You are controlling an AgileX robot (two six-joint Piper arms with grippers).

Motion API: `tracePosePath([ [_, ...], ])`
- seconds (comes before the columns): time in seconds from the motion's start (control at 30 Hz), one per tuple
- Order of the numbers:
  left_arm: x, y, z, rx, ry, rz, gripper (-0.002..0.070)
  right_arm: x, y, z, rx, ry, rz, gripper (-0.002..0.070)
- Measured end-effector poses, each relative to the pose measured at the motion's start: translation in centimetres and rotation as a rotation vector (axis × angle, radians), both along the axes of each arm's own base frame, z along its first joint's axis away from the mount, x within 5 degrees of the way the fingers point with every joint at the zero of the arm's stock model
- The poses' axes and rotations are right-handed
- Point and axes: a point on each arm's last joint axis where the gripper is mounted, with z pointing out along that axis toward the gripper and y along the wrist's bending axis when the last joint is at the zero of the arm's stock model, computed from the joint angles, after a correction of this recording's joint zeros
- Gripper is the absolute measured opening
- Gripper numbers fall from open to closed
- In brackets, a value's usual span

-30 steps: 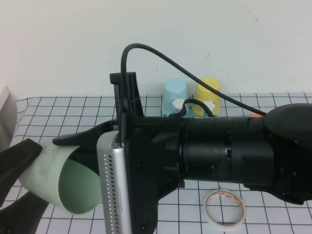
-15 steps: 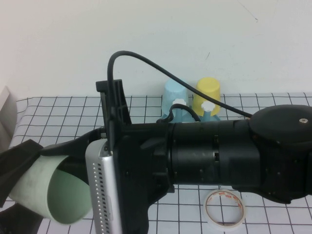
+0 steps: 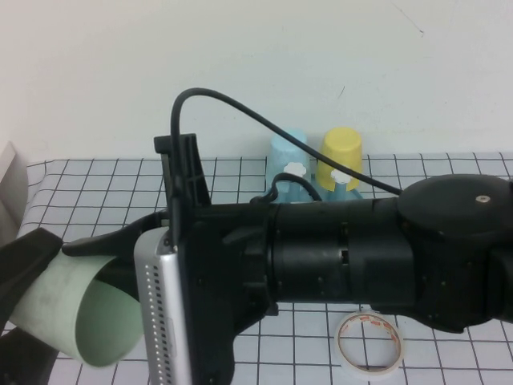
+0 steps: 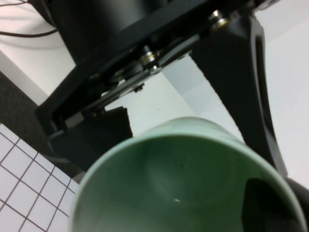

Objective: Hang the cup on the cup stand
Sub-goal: Adjust the cup with two arms, then place the cup on the cup holder

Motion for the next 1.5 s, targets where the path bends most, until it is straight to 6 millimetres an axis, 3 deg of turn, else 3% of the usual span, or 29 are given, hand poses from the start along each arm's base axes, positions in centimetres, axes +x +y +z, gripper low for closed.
tracePosePath([
  [0.17,0.2,0.2,-0.2,0.035,-0.005,0.025,0.0586,0.2,0.4,-0.6,-0.006,0.02,0.005,0.0071],
  [0.43,0.3,0.4,-0.2,0.216,-0.107,0.058,0.0571,0.1,0.5,-1.0,-0.016,0.032,0.017,0.0343],
  [0.67,0.6,1.0,-0.2,0.372,-0.17,0.123,0.0569,0.8,0.3,-1.4,-0.036,0.086,-0.092,0.038],
  [0.87,0.6,1.1,0.6,0.483,-0.246,0.151,0.0568,0.7,-1.0,-1.3,-0.043,0.113,-0.165,0.0367],
  [1.07,0.4,1.4,3.1,0.553,-0.347,0.194,0.0568,-0.7,-2.4,-2.1,-0.055,0.159,-0.136,0.0333],
  [1.27,0.3,1.4,3.8,0.604,-0.396,0.205,0.0567,-2.3,-4.8,-2.1,-0.037,0.233,-0.153,0.031],
  [1.37,0.3,1.4,3.8,0.66,-0.42,0.212,0.0566,-3.7,-6.9,-1.6,-0.005,0.279,-0.164,0.0223],
  [1.5,0.3,1.4,3.8,0.757,-0.467,0.217,0.0566,-5.7,-10.3,-1.1,0.048,0.32,-0.199,0.0054],
])
